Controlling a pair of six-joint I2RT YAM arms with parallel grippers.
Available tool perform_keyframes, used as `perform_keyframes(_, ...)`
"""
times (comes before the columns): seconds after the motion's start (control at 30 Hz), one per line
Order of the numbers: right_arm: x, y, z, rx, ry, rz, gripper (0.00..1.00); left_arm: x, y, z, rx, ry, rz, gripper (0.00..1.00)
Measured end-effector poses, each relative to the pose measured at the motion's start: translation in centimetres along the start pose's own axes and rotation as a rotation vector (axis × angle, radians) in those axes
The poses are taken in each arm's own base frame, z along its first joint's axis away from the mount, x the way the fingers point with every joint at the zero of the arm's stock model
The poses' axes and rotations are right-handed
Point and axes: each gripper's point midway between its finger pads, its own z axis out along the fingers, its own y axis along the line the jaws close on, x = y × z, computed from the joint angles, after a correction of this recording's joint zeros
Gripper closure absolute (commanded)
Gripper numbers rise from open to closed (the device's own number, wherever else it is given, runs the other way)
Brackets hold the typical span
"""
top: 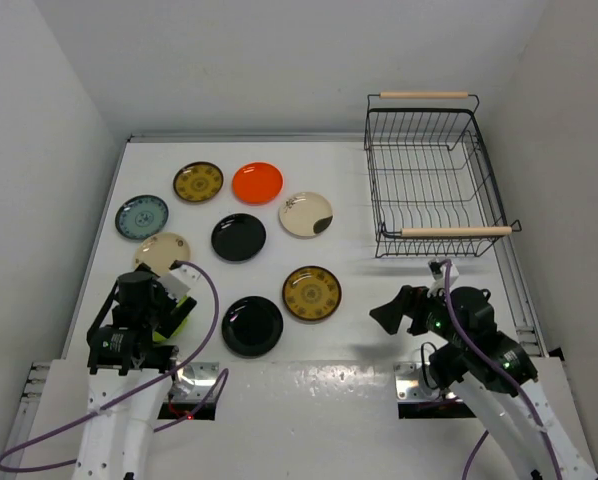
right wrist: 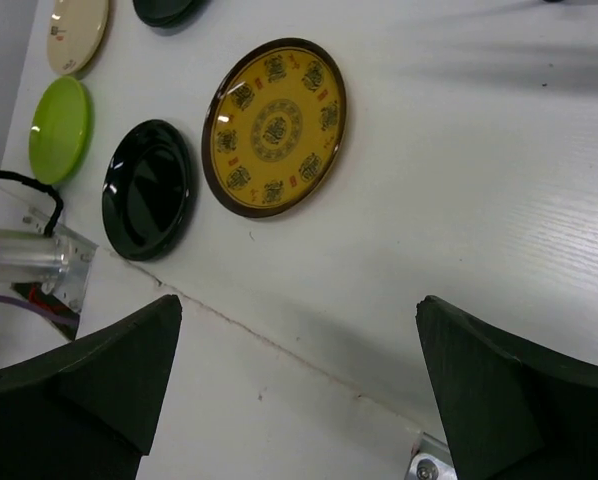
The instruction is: Load the plates into the dish rack
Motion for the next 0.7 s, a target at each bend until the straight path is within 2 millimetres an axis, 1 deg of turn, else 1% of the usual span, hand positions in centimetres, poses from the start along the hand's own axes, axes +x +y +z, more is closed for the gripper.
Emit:
perform_keyframes(0.07,-0.1,-0.4,-0.1,0.028,-0.006,0.018,0.0,0.0,0.0,0.0,-0.004,0.001,-0.012,0.0)
perform_keyframes(0.17,-1.1,-1.0,-0.8,0.091,-0.042,0.047,0.0,0.0,0.1,0.0,-0.009,0.002,-0.027,0.0)
perform_keyframes(0.23,-2.4,-0.7,-1.6,0.098,-0.086,0.031,0.0,0.0,0.1,-0.2,0.001,0.015,-0.026,0.0)
perform_keyframes(0.3,-4.2,0.2,-2.7,0.083,-0.14,-0.009,0.01,-0.3,0.2,-0.9,0.032,0.031,-0.014,0.0)
perform_keyframes(0.33,-5.4,0.8,-3.5,0.081,-0.166,-0.038,0.04,-0.8,0.5,-1.5,0.045,0.032,-0.01,0.0)
perform_keyframes(0.37,-6.5,1.4,-4.1,0.082,-0.177,-0.069,0.06,-1.8,1.2,-2.4,0.054,0.028,-0.01,0.0)
perform_keyframes(0.4,-7.9,2.2,-4.7,0.086,-0.177,-0.105,0.1,-2.9,2.2,-3.2,0.049,0.015,-0.016,0.03)
perform_keyframes(0.43,-9.1,2.9,-5.1,0.095,-0.156,-0.133,0.24,-4.5,3.5,-4.2,0.043,-0.005,-0.025,0.14)
perform_keyframes(0.47,-10.7,4.2,-5.4,0.091,-0.131,-0.167,0.29,-6.3,4.8,-5.1,0.035,-0.031,-0.044,0.18)
perform_keyframes(0.5,-12.4,5.6,-5.3,0.081,-0.101,-0.19,0.34,-8.1,6.0,-5.7,0.036,-0.055,-0.057,0.22)
perform_keyframes(0.53,-14.4,7.3,-4.6,0.053,-0.075,-0.215,0.35,-10.0,7.1,-6.1,0.048,-0.074,-0.073,0.26)
perform_keyframes(0.57,-15.6,8.6,-3.8,0.026,-0.052,-0.228,0.34,-11.3,7.7,-5.9,0.076,-0.075,-0.082,0.26)
perform_keyframes(0.6,-16.4,9.9,-2.5,-0.001,-0.014,-0.242,0.31,-12.5,8.0,-5.5,0.106,-0.072,-0.087,0.26)
perform_keyframes(0.63,-16.5,10.7,-1.0,-0.018,0.026,-0.26,0.25,-13.5,8.1,-4.6,0.146,-0.063,-0.097,0.26)
perform_keyframes(0.67,-16.0,11.4,0.5,-0.032,0.071,-0.281,0.21,-14.1,7.9,-3.8,0.182,-0.053,-0.103,0.26)
perform_keyframes(0.7,-14.9,12.0,2.1,-0.042,0.128,-0.308,0.19,-14.4,7.5,-3.0,0.216,-0.04,-0.107,0.26)
